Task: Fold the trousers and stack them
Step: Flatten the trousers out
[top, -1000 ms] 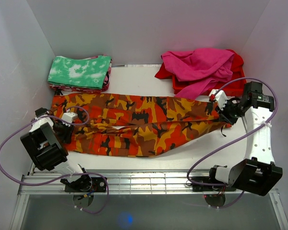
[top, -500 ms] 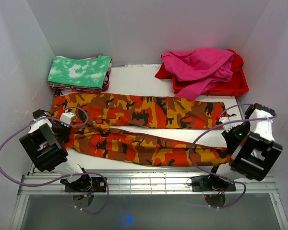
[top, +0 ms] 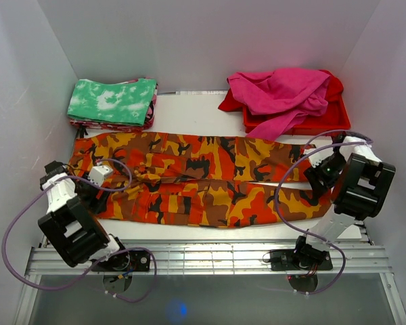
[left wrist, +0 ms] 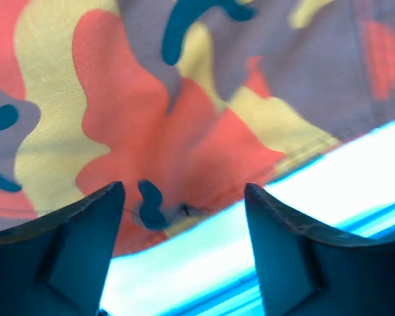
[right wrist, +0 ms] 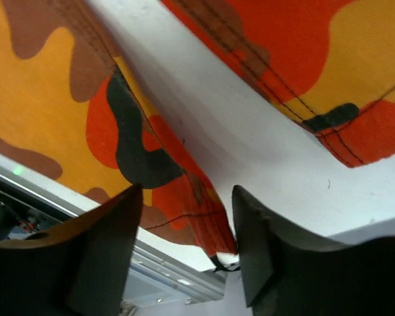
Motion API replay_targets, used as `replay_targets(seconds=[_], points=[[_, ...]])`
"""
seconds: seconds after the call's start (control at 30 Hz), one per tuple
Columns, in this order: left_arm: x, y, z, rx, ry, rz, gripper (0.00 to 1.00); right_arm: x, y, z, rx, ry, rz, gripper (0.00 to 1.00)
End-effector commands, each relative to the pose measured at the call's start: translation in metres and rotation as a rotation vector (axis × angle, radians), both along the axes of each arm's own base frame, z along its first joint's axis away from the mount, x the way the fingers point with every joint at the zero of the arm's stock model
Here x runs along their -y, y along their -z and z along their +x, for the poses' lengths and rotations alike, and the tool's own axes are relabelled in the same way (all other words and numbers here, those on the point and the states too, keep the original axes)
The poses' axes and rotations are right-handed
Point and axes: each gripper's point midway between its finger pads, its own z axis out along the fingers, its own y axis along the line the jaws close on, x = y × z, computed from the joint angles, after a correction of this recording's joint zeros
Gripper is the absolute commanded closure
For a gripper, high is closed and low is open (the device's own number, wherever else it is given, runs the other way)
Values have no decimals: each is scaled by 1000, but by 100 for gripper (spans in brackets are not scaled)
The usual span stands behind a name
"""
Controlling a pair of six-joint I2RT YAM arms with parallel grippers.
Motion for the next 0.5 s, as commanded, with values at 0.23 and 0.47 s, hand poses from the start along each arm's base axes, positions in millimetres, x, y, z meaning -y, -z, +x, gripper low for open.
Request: replay_targets(seconds=[0.23, 0.47], points=[[23, -59, 30, 108, -60, -172, 6, -13, -36, 32, 198, 4, -55, 52], [34, -55, 29, 80, -58, -203, 9, -15, -21, -37, 73, -157, -80, 46]])
